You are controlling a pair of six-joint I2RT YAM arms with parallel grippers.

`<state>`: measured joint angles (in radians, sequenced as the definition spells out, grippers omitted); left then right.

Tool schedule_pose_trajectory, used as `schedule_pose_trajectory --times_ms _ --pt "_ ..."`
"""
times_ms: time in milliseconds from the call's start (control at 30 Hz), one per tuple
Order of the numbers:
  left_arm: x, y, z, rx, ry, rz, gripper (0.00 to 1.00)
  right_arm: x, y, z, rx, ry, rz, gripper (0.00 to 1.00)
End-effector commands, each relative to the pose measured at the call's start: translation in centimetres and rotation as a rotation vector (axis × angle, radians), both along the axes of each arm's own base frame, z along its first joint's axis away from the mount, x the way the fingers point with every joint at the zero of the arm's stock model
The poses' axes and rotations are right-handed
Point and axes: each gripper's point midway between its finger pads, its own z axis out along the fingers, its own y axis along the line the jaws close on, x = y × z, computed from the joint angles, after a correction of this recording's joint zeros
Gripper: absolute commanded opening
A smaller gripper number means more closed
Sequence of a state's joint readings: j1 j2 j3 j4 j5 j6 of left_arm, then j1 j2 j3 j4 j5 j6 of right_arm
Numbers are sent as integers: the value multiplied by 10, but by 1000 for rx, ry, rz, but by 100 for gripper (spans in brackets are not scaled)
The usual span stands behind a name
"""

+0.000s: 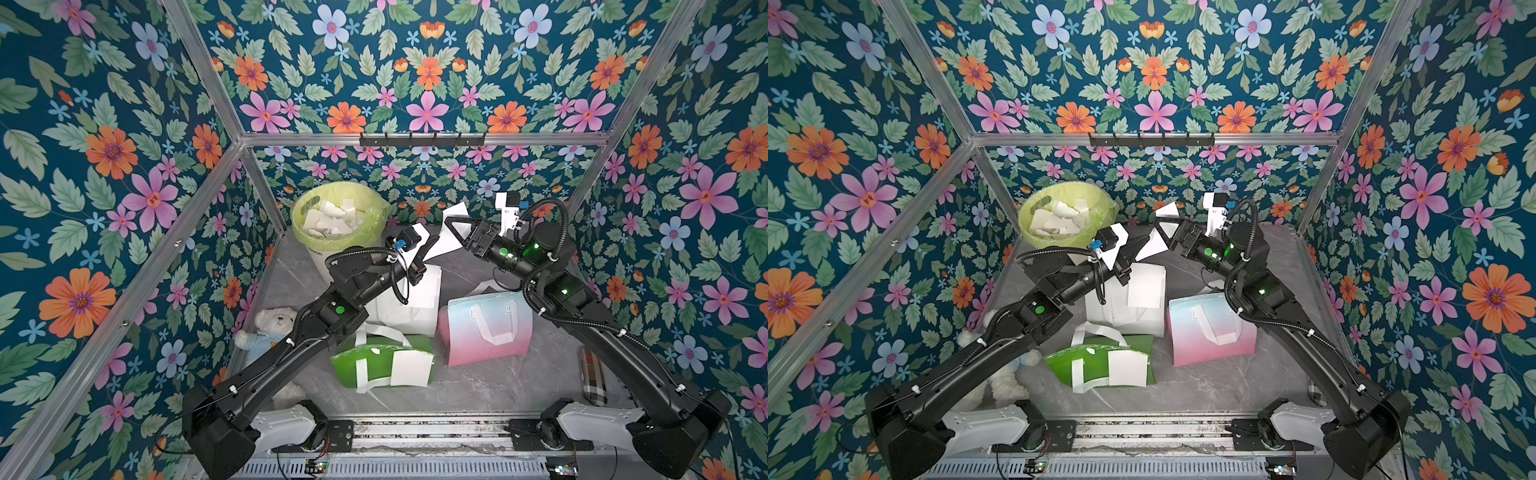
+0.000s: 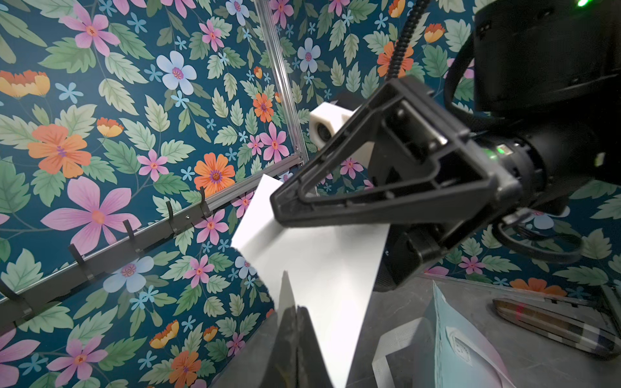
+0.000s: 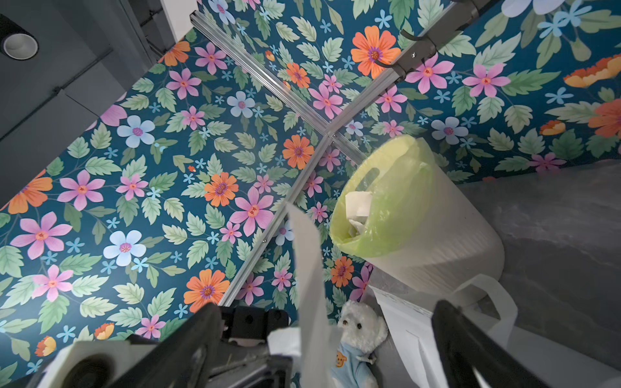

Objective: Shred takeout receipts and throw away
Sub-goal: Shred the takeout receipt, then place the takeout receipt in the trash bin.

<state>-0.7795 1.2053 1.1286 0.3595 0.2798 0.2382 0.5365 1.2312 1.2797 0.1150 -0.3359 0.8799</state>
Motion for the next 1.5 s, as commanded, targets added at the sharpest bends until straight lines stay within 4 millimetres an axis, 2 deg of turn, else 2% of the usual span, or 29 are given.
schedule_pose_trajectory --times_ms 0,33,67,100,133,167,233,300,400,500,600,667,767,900,1067,1167,1300,1367,1467 --pt "-3 0 4 -1 -25 -6 0 7 -1 3 20 -8 -30 82" --pt "-3 0 4 0 -28 -5 0 9 0 3 24 -7 -29 71" --pt "-3 -1 3 3 -30 -5 0 11 2 4 29 -8 -26 52" --pt "-3 0 4 1 -33 0 0 13 3 5 33 -10 -27 27" --pt "-3 0 5 -1 -38 2 0 15 3 5 35 -11 -34 7" --pt "-4 1 7 -7 -43 4 0 19 3 4 34 -3 -44 0" --pt "-7 4 12 -29 -62 7 0 27 1 -3 24 18 -80 0" --pt "-12 8 18 -63 -92 4 0 41 -2 -20 3 61 -138 0" --pt "-19 13 25 -100 -133 5 0 71 -13 -45 -7 131 -223 0" --pt "-25 20 34 -143 -171 14 0 97 -19 -60 42 183 -240 0" --pt "-25 24 42 -153 -175 32 0 108 -20 -56 24 151 -257 0" --pt "-17 26 45 -148 -146 70 0 106 -19 -44 12 79 -246 0" --pt "11 36 46 -129 -98 212 0 94 -19 -23 2 -34 -214 0" --pt "74 65 51 -130 33 356 0 71 -8 -9 -61 -147 -179 0" --pt "139 106 54 -191 150 514 0 55 17 1 -129 -235 -112 0" --pt "174 132 38 -221 235 579 0 52 30 5 -120 -265 -58 0" --pt "222 179 4 -286 397 660 0 50 51 6 -156 -295 -18 0" --pt "241 198 -16 -307 472 688 0 51 59 8 -156 -304 4 0" --pt "261 215 -41 -333 571 677 0 56 70 7 -145 -301 40 0"
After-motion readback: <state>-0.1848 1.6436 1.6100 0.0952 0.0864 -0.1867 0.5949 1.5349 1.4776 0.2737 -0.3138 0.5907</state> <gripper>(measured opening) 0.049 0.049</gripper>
